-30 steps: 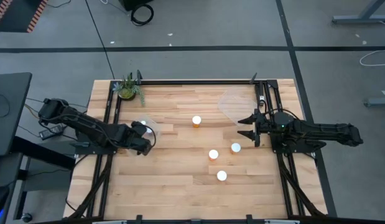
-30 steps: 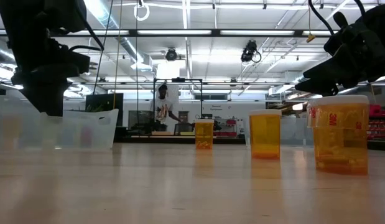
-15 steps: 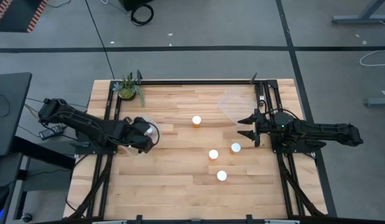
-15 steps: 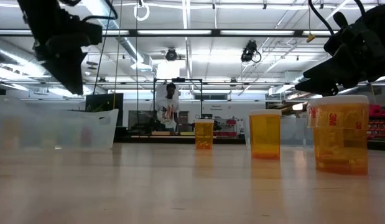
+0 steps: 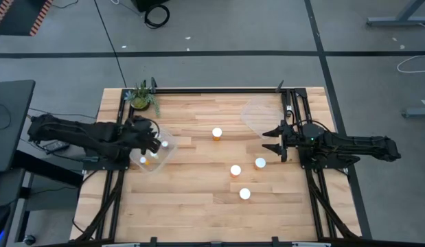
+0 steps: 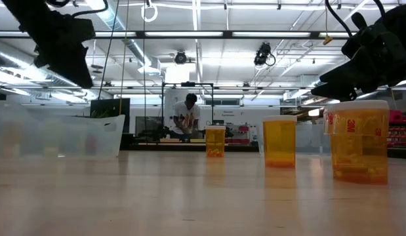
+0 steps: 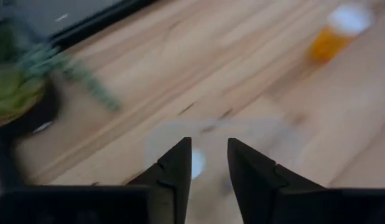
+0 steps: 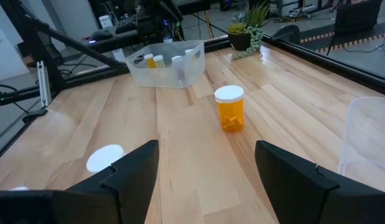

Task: Pick and place medicine bottles into bin by pill shape (circle, oval)
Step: Put the large orange pill bottle into the right transparent bin

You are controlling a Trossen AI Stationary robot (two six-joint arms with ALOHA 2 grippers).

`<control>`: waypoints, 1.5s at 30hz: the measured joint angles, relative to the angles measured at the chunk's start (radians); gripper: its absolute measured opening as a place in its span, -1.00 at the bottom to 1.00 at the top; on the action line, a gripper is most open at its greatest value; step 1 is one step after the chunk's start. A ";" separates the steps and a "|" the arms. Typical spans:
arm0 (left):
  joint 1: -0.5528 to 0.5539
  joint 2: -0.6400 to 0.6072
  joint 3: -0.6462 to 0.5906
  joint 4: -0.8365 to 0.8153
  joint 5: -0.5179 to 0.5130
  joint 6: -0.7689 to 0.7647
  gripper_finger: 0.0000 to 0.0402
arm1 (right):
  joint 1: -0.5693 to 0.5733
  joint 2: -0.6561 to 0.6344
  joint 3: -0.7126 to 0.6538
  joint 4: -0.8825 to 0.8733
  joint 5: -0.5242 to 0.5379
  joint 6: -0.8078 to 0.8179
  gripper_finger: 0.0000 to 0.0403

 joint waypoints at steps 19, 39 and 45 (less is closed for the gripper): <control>0.087 -0.260 -0.550 1.276 0.454 0.718 -0.95 | 0.000 0.000 0.000 -0.001 0.000 0.000 0.35; 0.144 -0.530 -0.655 1.239 0.744 0.904 -0.98 | 0.000 0.000 0.000 -0.001 0.000 0.000 0.35; 0.144 -0.597 -0.655 1.222 0.714 0.933 -0.98 | 0.000 0.000 0.000 -0.001 0.000 0.000 0.35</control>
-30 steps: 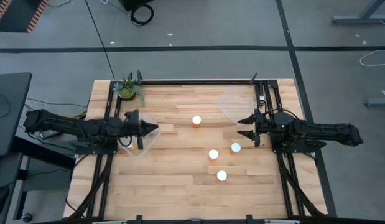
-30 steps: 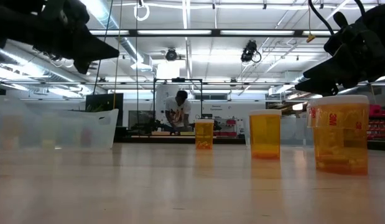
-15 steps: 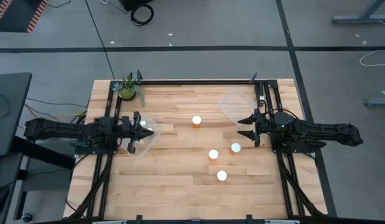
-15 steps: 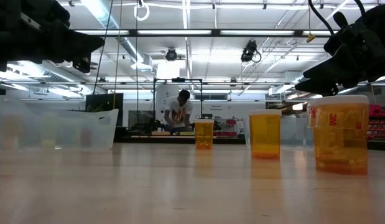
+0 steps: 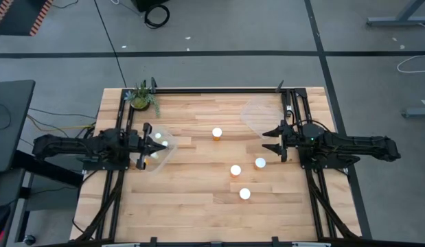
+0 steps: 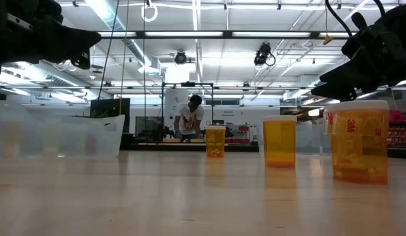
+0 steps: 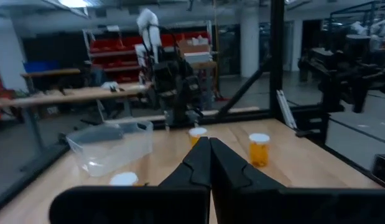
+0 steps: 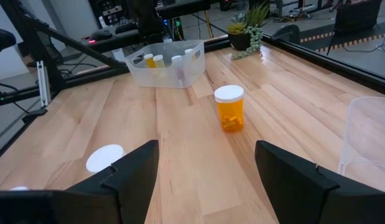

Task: Pick and place medicine bottles into bin by pill shape (circle, oval)
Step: Put the large orange pill bottle into the right transparent bin

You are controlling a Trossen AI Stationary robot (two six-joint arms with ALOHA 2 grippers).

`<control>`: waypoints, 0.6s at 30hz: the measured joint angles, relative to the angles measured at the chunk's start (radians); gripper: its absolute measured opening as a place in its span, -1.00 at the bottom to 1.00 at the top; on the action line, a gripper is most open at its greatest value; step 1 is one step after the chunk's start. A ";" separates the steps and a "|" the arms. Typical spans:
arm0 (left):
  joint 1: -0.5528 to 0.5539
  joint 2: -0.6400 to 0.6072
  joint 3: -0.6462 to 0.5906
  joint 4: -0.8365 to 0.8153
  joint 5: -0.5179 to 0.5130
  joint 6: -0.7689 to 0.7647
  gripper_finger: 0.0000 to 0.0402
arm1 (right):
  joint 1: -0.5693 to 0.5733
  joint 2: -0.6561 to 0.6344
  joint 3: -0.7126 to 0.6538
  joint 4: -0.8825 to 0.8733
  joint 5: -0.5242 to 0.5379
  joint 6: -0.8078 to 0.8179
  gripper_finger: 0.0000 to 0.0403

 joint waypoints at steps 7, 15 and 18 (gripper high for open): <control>0.000 -0.015 0.000 0.008 -0.028 0.023 -0.83 | 0.000 0.000 0.000 0.000 0.000 0.000 0.35; 0.000 -0.014 0.000 0.001 -0.028 0.023 -0.67 | 0.000 0.000 0.000 0.049 0.005 -0.001 0.35; 0.000 -0.014 0.000 0.001 -0.028 0.023 -0.65 | 0.000 0.000 0.000 0.143 0.005 -0.009 0.35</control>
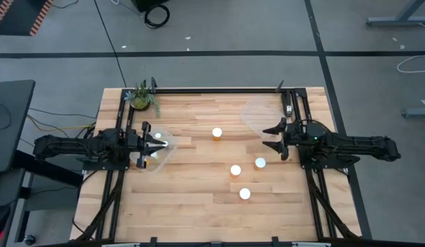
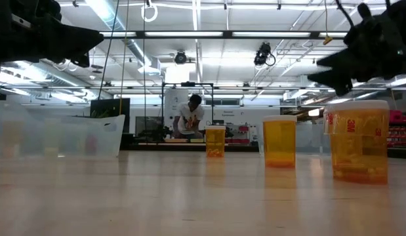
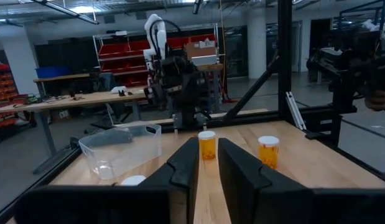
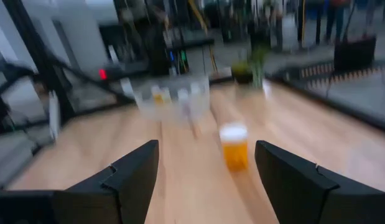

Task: Pick and place medicine bottles into bin by pill shape (circle, oval)
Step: Put the large orange pill bottle into the right transparent bin

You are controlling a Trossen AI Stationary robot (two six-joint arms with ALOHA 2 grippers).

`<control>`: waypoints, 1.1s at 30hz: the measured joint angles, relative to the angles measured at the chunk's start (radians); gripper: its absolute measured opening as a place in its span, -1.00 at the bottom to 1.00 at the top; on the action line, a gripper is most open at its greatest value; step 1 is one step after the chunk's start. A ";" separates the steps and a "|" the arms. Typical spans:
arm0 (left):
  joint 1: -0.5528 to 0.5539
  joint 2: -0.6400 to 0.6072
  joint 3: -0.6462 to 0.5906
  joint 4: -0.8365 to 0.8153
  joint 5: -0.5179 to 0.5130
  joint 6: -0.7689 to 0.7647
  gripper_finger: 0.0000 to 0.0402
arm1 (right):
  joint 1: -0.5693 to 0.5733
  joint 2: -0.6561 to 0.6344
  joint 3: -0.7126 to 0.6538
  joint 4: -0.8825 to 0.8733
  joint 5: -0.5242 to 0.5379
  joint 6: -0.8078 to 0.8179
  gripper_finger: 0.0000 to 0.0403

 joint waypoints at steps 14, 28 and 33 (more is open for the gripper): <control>0.000 0.000 0.000 0.000 0.000 0.000 -0.69 | 0.005 0.067 0.000 0.094 0.007 0.189 0.35; 0.000 0.000 0.000 0.001 0.000 0.000 -0.69 | 0.005 0.400 0.088 0.135 0.108 0.156 0.35; 0.000 0.000 0.000 0.001 0.000 0.000 -0.70 | 0.005 0.551 0.178 0.110 0.110 0.126 0.35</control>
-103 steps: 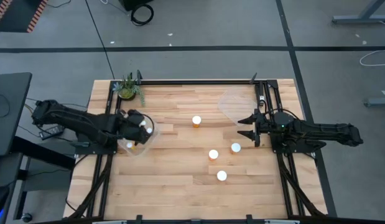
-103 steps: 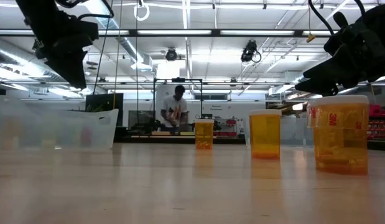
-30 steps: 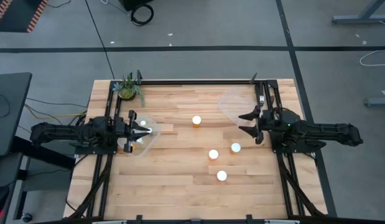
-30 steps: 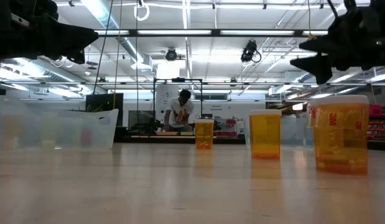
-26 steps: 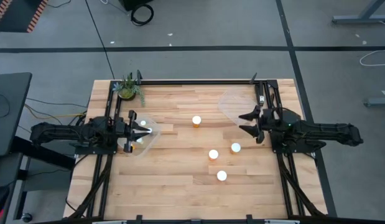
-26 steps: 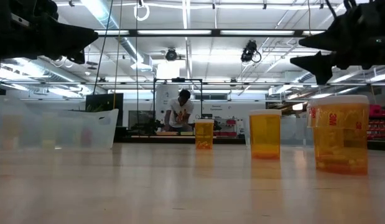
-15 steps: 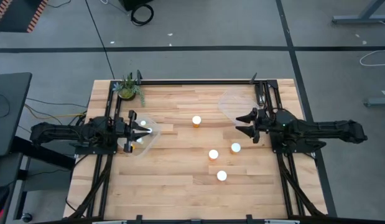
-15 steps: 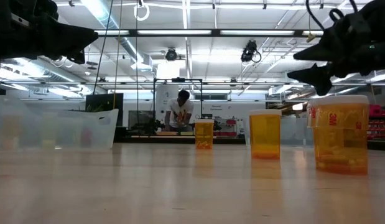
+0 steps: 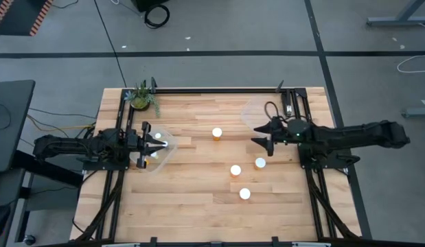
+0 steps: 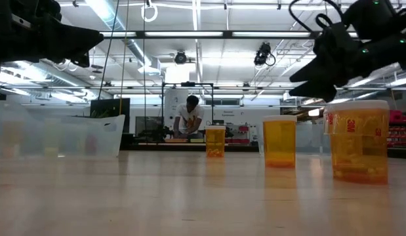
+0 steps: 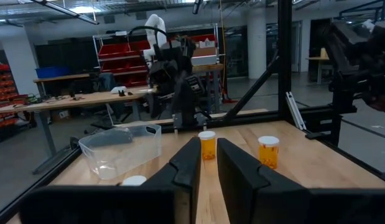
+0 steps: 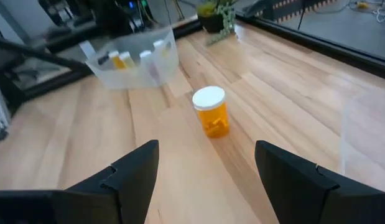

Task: Pick and place medicine bottles into bin by pill shape (circle, oval)
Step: Put the large orange pill bottle into the right transparent bin

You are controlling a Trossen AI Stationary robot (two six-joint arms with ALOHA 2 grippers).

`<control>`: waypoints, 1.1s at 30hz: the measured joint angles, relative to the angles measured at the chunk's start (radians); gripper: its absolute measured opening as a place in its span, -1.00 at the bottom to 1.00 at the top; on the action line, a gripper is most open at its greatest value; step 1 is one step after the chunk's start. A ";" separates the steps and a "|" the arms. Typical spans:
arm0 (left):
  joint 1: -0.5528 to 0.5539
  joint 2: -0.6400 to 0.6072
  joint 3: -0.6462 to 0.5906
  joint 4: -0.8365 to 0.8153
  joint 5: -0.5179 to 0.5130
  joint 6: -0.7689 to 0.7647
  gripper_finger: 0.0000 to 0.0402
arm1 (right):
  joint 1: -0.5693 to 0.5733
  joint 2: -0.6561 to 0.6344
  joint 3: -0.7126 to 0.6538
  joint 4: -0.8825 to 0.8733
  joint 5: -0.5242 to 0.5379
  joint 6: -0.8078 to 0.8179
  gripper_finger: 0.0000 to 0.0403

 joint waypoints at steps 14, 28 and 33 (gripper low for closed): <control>0.000 0.000 0.000 0.000 0.000 0.000 -0.68 | 0.000 0.494 0.313 -0.059 0.010 -0.122 0.35; 0.000 0.000 0.000 0.003 0.000 0.000 -0.64 | 0.000 0.793 0.667 -0.249 0.022 -0.225 0.42; 0.000 0.000 0.000 0.001 0.000 0.000 -0.66 | 0.000 0.877 0.775 -0.309 0.023 -0.259 0.47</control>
